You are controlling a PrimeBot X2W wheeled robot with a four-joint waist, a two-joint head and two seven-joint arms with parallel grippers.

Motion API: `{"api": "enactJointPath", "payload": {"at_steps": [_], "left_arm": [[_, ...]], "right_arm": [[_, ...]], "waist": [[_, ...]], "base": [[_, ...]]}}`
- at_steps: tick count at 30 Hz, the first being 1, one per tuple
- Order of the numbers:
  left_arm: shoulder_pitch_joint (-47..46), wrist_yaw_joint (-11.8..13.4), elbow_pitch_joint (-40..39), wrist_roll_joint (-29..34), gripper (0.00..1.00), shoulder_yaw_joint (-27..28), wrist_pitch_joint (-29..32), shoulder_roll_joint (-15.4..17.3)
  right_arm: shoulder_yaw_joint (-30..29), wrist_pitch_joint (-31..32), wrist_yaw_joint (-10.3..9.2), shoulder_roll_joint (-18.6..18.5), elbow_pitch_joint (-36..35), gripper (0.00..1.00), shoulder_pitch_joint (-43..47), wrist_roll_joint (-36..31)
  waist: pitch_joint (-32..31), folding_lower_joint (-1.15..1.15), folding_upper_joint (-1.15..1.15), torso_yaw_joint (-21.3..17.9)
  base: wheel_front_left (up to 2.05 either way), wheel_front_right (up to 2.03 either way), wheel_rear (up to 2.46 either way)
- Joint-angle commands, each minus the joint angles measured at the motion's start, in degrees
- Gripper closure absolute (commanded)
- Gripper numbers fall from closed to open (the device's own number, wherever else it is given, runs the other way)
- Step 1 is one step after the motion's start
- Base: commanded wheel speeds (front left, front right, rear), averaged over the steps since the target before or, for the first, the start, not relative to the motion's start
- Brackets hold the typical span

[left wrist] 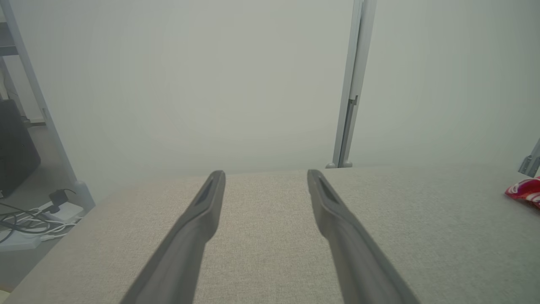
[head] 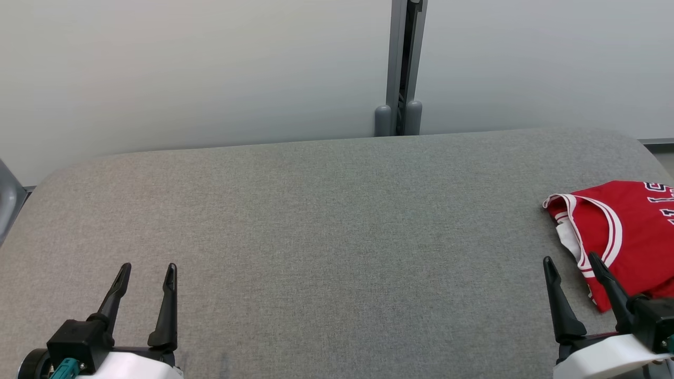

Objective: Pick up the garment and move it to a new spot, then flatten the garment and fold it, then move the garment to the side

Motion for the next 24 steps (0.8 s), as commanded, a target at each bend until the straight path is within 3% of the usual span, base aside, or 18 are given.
{"api": "enactJointPath", "payload": {"at_steps": [1, 24], "left_arm": [[0.09, 0.38, -0.18, -0.22, 0.0, 0.22, 0.14, 0.44], [-0.75, 0.4, 0.08, -1.05, 0.0, 0.01, 0.3, 1.09]], "right_arm": [[-0.1, -0.14, -0.02, 0.0, 0.09, 0.0, 0.14, 0.3], [-0.09, -0.82, -0.02, 0.09, 0.27, 0.0, 0.23, 1.8]], "waist": [[-0.04, 0.0, 0.0, -0.07], [0.29, 0.0, 0.0, 0.34]], "base": [[0.0, 0.0, 0.0], [0.0, 0.0, 0.0]]}}
